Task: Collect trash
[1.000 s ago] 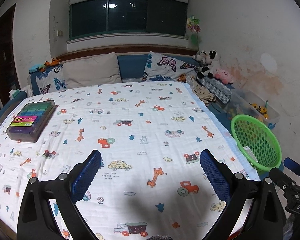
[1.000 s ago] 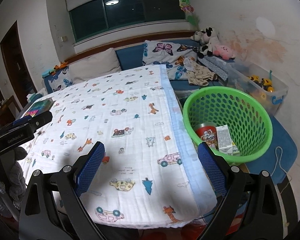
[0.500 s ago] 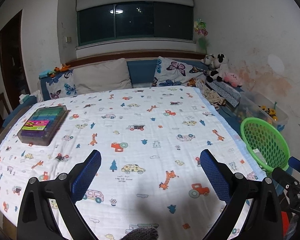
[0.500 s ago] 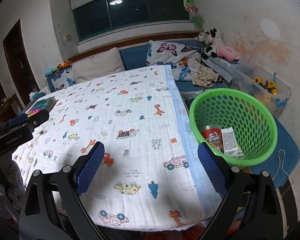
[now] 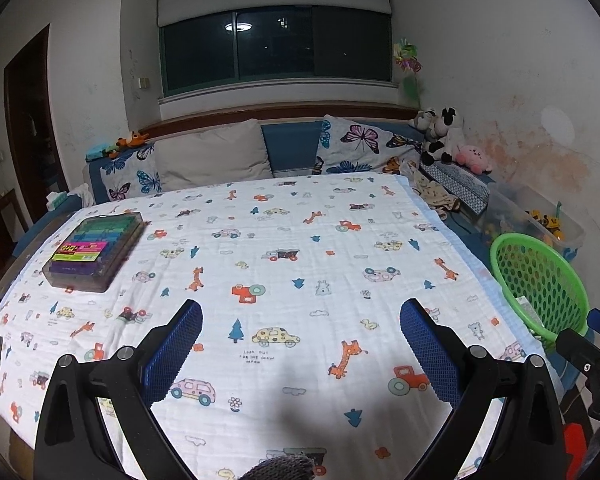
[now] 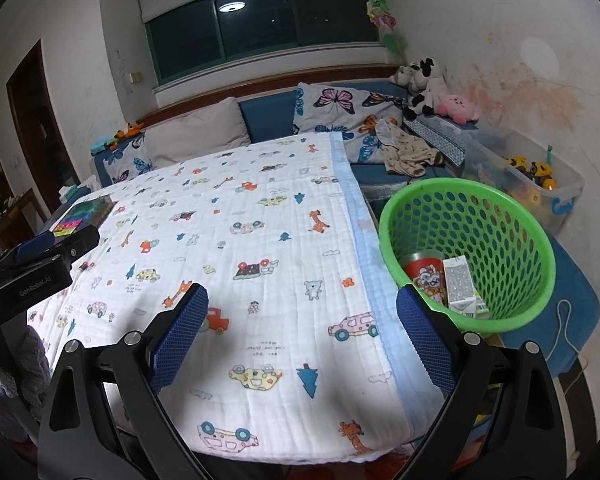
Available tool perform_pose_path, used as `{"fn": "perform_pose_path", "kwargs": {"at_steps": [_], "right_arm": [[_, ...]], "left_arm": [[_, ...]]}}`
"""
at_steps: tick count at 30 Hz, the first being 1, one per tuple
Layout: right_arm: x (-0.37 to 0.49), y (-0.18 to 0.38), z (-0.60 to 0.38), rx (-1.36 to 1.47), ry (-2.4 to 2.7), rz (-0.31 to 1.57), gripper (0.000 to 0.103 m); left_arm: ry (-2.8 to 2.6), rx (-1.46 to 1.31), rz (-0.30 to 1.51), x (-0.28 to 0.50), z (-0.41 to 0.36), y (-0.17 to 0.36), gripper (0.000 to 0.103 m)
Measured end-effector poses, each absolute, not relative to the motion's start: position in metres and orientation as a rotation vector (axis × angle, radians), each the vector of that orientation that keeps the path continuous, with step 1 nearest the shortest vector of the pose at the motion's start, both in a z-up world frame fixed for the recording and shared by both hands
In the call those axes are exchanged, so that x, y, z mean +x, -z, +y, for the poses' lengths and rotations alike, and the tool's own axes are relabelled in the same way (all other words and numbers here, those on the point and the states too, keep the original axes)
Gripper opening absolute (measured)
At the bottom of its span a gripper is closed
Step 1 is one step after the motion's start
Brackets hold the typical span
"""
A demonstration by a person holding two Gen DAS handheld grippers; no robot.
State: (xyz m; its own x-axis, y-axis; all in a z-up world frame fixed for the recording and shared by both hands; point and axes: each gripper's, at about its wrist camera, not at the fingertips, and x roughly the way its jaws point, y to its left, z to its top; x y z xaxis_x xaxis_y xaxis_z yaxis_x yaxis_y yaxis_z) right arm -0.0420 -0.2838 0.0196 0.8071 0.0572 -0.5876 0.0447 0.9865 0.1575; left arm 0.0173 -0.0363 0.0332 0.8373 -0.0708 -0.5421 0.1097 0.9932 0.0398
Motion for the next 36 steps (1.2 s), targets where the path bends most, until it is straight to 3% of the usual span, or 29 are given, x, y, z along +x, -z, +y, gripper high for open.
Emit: {"fn": "perform_pose_path", "kwargs": {"at_steps": [36], "right_arm": [[-0.0451,-0.0186,-0.2815,0.162,-0.006,0.626,0.095]], "left_arm": [[0.087,0.073,0.575,0.0131,-0.0321,-0.0285,0.096]]}}
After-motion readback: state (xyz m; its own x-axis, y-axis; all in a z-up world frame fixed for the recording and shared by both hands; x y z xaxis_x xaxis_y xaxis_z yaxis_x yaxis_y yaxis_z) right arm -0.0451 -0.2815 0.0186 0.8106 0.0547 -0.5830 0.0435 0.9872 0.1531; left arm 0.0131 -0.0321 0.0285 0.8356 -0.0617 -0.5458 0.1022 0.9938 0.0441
